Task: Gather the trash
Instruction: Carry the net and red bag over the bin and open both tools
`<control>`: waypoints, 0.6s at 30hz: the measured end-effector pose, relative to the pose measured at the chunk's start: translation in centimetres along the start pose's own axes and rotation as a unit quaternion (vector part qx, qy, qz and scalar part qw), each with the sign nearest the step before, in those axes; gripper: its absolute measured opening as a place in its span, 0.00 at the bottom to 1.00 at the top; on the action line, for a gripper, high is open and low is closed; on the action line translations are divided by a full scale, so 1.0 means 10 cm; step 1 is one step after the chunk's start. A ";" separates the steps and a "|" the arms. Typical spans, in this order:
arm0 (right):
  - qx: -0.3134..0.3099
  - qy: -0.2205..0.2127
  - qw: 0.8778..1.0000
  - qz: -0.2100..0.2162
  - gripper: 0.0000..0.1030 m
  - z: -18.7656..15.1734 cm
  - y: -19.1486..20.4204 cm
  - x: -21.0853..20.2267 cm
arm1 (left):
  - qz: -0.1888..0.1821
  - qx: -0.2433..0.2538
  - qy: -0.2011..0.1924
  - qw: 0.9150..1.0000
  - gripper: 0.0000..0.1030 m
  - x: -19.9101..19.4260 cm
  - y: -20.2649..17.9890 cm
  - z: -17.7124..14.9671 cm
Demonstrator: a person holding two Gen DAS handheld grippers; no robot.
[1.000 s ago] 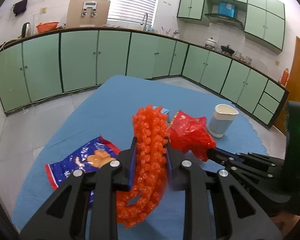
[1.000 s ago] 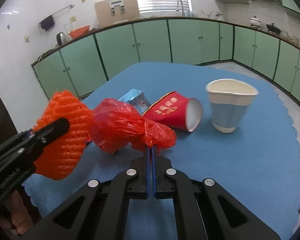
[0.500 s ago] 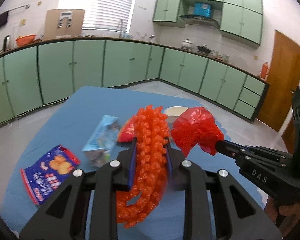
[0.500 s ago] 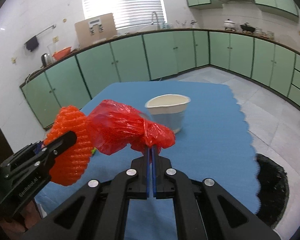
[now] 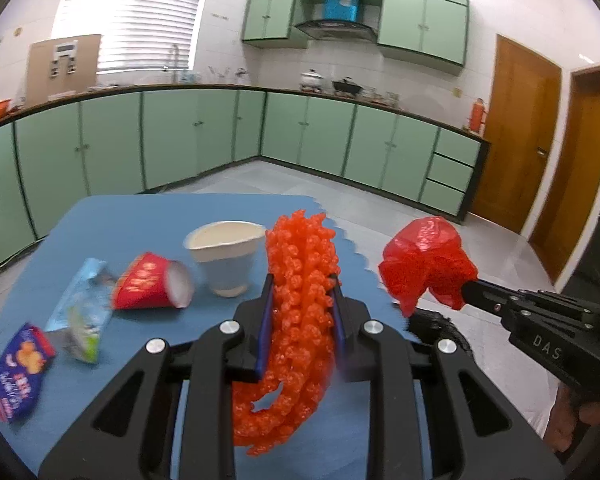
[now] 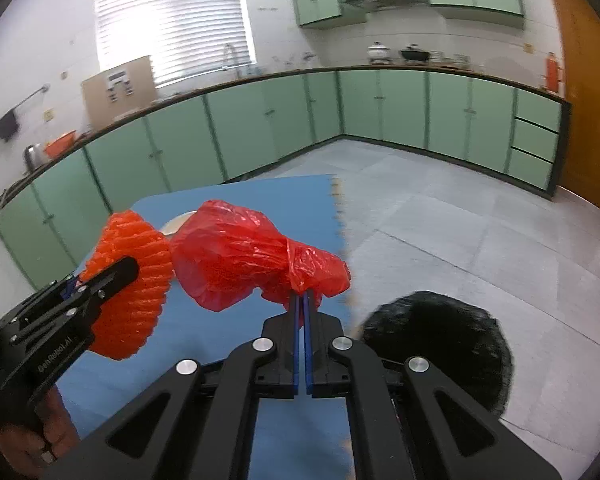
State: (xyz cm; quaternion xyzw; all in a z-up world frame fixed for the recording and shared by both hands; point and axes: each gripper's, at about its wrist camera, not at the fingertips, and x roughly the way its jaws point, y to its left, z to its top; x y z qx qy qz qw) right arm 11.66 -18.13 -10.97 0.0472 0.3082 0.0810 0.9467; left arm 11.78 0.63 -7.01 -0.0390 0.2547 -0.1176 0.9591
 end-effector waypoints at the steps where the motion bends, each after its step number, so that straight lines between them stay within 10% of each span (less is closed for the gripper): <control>1: 0.004 -0.001 1.000 -0.006 0.02 0.01 -0.08 -0.01 | -0.006 0.003 0.001 1.000 0.22 0.05 -0.06 0.00; 18: 0.081 0.012 0.991 -0.107 0.02 -0.13 -1.51 0.08 | -0.102 0.052 0.029 0.993 0.22 1.02 -1.31 -0.05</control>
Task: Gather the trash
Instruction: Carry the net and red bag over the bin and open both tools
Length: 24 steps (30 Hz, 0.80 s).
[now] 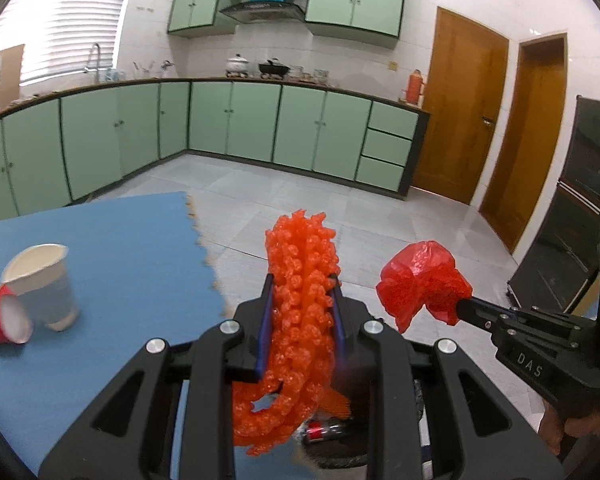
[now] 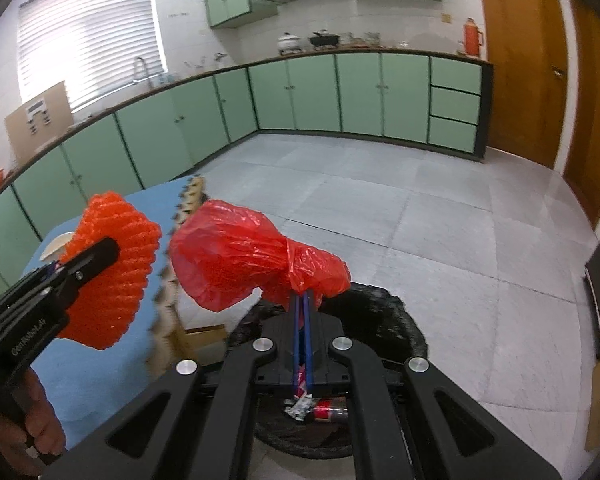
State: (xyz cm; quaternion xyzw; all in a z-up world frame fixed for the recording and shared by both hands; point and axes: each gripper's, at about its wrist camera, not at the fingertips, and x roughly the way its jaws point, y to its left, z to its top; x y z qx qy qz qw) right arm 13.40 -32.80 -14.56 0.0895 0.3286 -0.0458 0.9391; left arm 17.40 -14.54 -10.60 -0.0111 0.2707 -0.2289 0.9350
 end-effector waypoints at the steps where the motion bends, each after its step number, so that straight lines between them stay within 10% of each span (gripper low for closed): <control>1: 0.003 0.002 1.000 -0.003 0.02 0.00 -0.05 0.03 | -0.004 0.002 0.004 1.000 0.22 0.07 -0.04 -0.01; 18: 0.036 0.065 0.996 -0.039 0.03 -0.21 -0.60 0.69 | -0.039 0.005 0.058 0.998 0.51 0.78 -0.18 -0.07; 22: 0.037 0.073 0.996 -0.033 0.13 -0.19 -0.58 0.78 | -0.031 -0.003 0.054 0.998 0.53 0.75 -0.12 -0.04; 24: 0.034 0.075 0.996 -0.036 0.39 -0.19 -0.55 0.80 | -0.025 -0.008 0.049 0.998 0.54 0.71 -0.06 -0.02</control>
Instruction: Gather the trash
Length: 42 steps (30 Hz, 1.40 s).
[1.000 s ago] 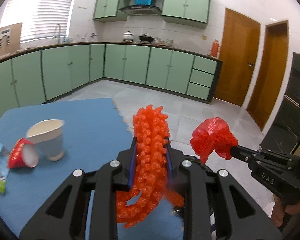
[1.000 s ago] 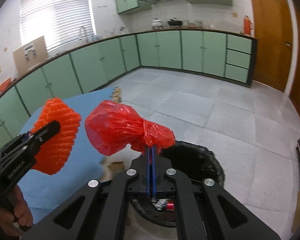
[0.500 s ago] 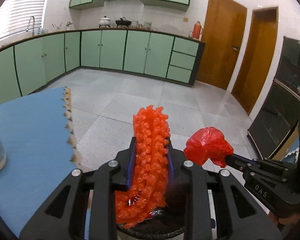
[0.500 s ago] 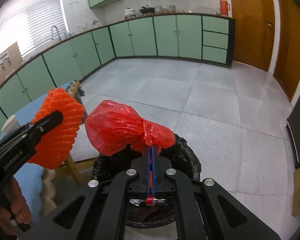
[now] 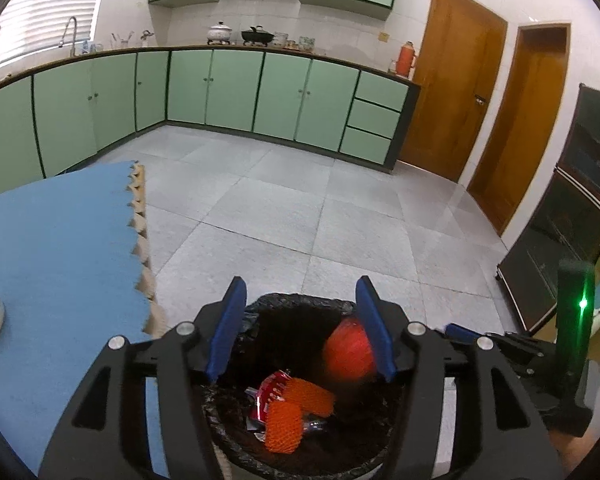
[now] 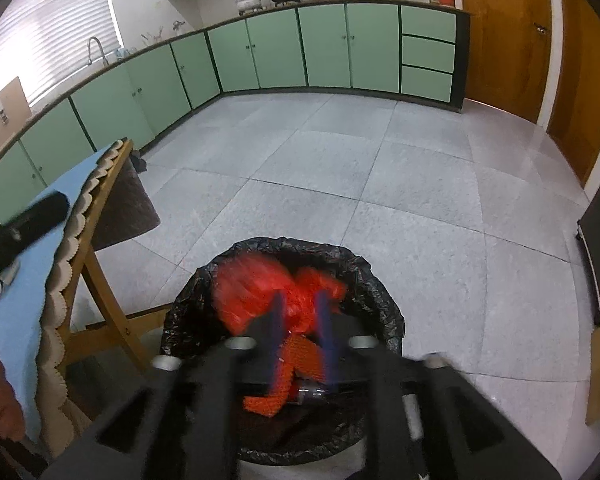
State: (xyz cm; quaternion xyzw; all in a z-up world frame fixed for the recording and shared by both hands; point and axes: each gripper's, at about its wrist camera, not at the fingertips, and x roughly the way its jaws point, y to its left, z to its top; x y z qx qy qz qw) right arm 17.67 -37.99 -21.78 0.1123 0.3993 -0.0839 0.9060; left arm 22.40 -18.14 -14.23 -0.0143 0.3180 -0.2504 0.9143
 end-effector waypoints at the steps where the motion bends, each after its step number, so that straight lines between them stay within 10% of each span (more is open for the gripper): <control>1: -0.001 -0.002 1.000 -0.001 0.40 -0.01 -0.01 -0.01 | 0.003 -0.002 -0.003 1.000 0.55 -0.03 0.03 0.01; 15: -0.012 -0.089 0.995 0.034 0.92 0.07 0.51 -0.79 | 0.064 -0.005 -0.058 0.996 0.72 -0.95 0.49 0.01; 23: -0.043 -0.117 0.987 0.099 0.94 0.04 1.24 -1.12 | 0.153 -0.006 -0.082 0.985 0.79 -1.73 1.01 -0.14; 42: -0.169 -0.122 0.957 0.201 0.94 -0.46 2.94 -1.30 | 0.379 -0.104 -0.059 0.918 0.79 -3.16 2.62 -0.90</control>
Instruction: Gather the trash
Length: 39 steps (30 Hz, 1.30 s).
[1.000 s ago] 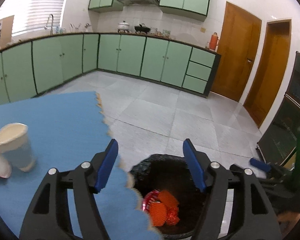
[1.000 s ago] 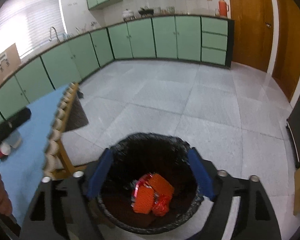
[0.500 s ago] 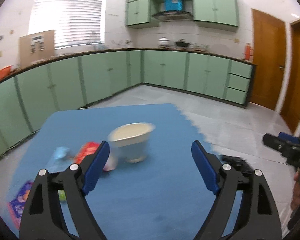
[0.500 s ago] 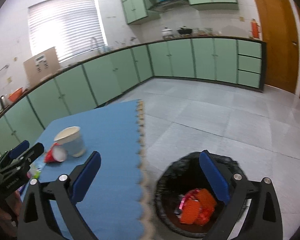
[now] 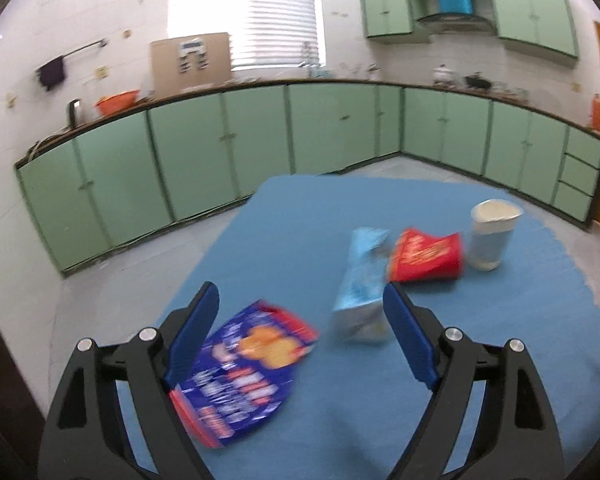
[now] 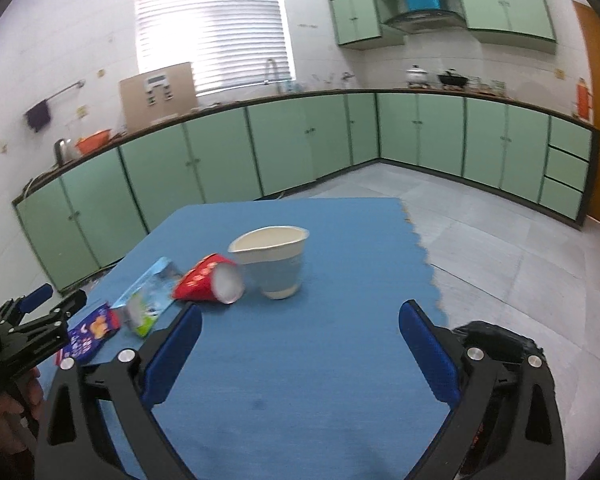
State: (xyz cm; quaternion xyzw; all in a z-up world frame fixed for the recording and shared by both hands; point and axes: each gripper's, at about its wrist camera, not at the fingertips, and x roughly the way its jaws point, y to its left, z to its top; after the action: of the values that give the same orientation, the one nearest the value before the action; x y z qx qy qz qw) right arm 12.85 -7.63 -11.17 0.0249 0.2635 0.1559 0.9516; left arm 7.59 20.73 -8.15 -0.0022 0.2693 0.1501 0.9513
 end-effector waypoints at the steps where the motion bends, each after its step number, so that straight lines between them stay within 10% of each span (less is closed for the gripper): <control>1: -0.002 0.001 1.000 0.004 0.94 0.00 0.05 0.02 | 0.007 -0.005 0.004 1.000 0.79 0.02 0.08 -0.03; 24: -0.053 0.019 0.998 0.025 0.94 -0.12 0.60 0.18 | -0.034 -0.126 0.119 0.984 0.77 0.57 0.65 -0.43; 33: -0.059 0.020 0.998 0.026 0.94 -0.13 0.62 0.20 | -0.026 -0.100 0.122 0.987 0.10 0.57 0.43 -0.47; 39: -0.055 0.021 0.998 0.023 0.94 -0.13 0.57 0.20 | -0.056 -0.106 0.123 0.985 0.00 0.50 0.33 -0.47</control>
State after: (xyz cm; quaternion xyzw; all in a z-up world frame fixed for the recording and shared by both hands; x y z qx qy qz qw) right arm 12.17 -1.60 -12.56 -0.0247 0.2740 0.1922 0.9420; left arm 8.26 24.94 -14.42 -0.1370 0.3664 0.1229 0.9121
